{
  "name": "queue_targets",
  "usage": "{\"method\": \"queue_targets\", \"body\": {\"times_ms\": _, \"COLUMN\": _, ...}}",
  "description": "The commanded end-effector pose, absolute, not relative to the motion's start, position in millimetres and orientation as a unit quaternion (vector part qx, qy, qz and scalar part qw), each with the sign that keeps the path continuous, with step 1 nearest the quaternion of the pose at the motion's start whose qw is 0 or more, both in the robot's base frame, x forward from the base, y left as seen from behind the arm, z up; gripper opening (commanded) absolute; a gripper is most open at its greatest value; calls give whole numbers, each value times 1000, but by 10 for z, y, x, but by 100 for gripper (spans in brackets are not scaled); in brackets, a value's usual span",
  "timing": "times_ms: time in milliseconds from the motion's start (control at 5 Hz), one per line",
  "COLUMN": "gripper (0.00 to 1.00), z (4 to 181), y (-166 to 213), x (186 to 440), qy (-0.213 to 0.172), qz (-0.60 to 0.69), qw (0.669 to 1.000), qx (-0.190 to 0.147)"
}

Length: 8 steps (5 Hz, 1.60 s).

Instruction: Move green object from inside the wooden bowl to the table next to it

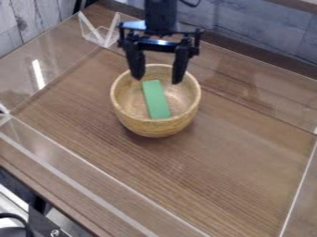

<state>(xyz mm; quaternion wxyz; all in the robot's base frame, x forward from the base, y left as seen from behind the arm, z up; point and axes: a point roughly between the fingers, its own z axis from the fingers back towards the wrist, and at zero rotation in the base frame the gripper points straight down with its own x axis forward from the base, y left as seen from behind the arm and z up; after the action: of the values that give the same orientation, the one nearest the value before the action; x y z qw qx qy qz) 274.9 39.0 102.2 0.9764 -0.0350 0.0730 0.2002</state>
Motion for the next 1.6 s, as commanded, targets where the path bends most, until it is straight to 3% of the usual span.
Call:
{"method": "queue_targets", "body": {"times_ms": 0, "gripper": 100, "z": 1105, "y": 388, "x": 2740, "qy": 27, "qz": 247, "qw": 968, "qx": -47}}
{"method": "queue_targets", "body": {"times_ms": 600, "gripper": 100, "z": 934, "y": 588, "x": 3042, "qy": -12, "qz": 365, "qw": 929, "qx": -60}}
{"method": "queue_targets", "body": {"times_ms": 1000, "gripper": 100, "z": 904, "y": 717, "x": 3102, "qy": -25, "qz": 423, "qw": 904, "qx": -57}}
{"method": "queue_targets", "body": {"times_ms": 1400, "gripper": 100, "z": 741, "y": 681, "x": 3082, "qy": -33, "qz": 459, "qw": 886, "qx": -49}}
